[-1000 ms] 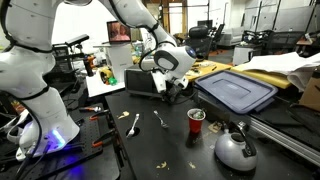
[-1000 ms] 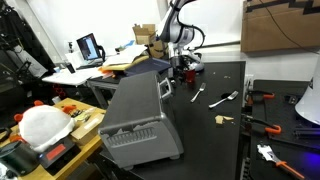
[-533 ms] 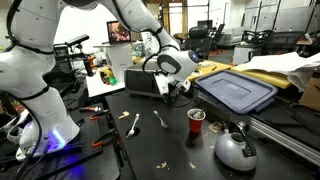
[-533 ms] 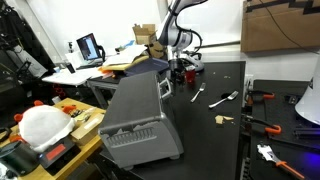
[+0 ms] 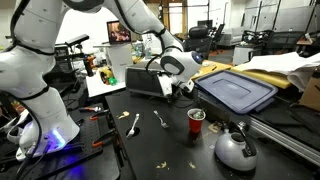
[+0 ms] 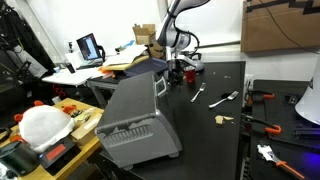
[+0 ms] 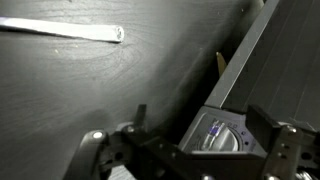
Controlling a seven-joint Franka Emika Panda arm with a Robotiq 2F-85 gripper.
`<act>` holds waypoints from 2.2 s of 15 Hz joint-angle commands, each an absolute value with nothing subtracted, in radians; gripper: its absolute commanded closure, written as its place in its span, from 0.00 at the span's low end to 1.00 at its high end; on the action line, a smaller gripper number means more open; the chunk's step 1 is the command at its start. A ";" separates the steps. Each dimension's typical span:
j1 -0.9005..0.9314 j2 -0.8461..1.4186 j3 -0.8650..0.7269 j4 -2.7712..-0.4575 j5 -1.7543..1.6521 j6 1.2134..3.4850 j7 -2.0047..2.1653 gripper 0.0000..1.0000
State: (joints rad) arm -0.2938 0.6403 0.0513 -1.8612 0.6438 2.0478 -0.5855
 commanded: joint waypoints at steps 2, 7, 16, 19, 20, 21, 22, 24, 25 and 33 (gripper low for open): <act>-0.294 0.663 0.046 -1.821 0.645 2.046 -0.566 0.00; -0.289 0.653 0.040 -1.830 0.622 2.057 -0.579 0.00; -0.282 0.639 0.040 -1.829 0.543 2.093 -0.572 0.00; -0.286 0.634 0.047 -1.828 0.515 2.103 -0.582 0.00; -0.288 0.628 0.050 -1.831 0.503 2.105 -0.590 0.00; -0.293 0.618 0.054 -1.835 0.495 2.104 -0.603 0.00; -0.294 0.608 0.056 -1.839 0.485 2.104 -0.613 0.00; -0.295 0.585 0.053 -1.844 0.458 2.101 -0.638 0.00; -0.296 0.566 0.050 -1.848 0.446 2.101 -0.644 0.00; -0.299 0.462 0.053 -1.847 0.448 2.075 -0.730 0.00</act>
State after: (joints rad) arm -0.3051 0.5083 0.0463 -1.8200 0.4540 2.0932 -0.6924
